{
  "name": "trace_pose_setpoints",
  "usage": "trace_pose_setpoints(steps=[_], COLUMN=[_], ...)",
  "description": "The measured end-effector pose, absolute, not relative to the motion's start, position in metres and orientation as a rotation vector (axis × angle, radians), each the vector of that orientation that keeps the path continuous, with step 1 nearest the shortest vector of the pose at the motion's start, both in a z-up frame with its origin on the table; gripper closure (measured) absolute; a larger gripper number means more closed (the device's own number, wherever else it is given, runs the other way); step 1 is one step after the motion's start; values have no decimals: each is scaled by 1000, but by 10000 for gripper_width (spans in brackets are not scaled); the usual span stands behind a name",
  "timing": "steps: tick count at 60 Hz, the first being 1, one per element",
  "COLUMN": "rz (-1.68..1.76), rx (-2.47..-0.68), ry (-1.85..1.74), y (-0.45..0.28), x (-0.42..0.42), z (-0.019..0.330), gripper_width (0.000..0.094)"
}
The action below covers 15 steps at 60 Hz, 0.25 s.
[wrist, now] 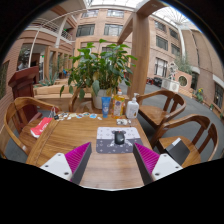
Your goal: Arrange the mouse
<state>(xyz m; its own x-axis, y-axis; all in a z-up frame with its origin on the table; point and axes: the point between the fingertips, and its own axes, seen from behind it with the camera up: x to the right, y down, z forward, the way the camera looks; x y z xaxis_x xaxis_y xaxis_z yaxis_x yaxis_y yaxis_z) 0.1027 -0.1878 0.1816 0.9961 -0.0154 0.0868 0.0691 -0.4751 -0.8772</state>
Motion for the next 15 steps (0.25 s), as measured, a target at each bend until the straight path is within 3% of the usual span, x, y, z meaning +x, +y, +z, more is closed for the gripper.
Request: trace_pose_setpoints(steps=[15], rz=[-84], rx=[-2066], ry=[-43], y=[-213], x=[103], z=[187], gripper_width=[82])
